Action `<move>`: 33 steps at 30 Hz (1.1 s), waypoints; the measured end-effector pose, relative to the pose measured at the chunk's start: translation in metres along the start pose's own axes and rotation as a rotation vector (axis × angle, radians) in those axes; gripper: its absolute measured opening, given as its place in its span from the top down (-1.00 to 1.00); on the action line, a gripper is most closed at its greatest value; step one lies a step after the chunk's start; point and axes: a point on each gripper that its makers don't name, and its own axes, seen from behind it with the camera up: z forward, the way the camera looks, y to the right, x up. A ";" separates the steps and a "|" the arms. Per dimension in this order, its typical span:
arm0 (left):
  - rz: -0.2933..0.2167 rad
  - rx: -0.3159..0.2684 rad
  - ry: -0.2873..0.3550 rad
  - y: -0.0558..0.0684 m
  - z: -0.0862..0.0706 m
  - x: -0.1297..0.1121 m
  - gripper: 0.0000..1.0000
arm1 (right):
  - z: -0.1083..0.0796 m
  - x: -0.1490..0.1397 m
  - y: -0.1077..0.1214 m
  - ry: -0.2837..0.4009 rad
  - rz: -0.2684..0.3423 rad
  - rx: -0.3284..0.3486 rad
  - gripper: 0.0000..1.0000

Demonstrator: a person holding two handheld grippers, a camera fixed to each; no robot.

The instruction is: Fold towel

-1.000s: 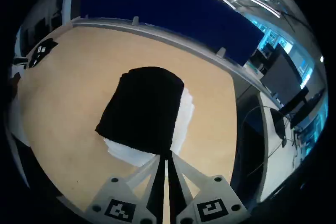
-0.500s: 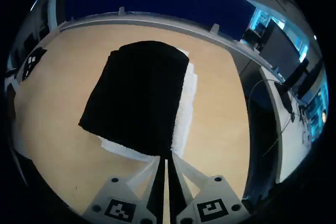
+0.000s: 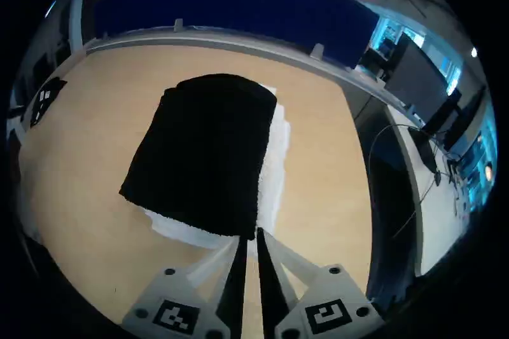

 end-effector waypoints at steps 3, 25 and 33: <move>0.002 -0.002 0.000 0.000 0.001 0.001 -0.53 | -0.007 0.005 0.006 0.023 0.007 -0.029 0.23; -0.003 -0.003 0.003 -0.007 0.002 0.005 -0.53 | -0.035 0.021 0.022 0.062 -0.013 -0.087 -0.47; -0.002 -0.009 0.004 -0.004 0.003 0.005 -0.53 | -0.043 0.033 0.018 0.091 -0.004 -0.078 -0.47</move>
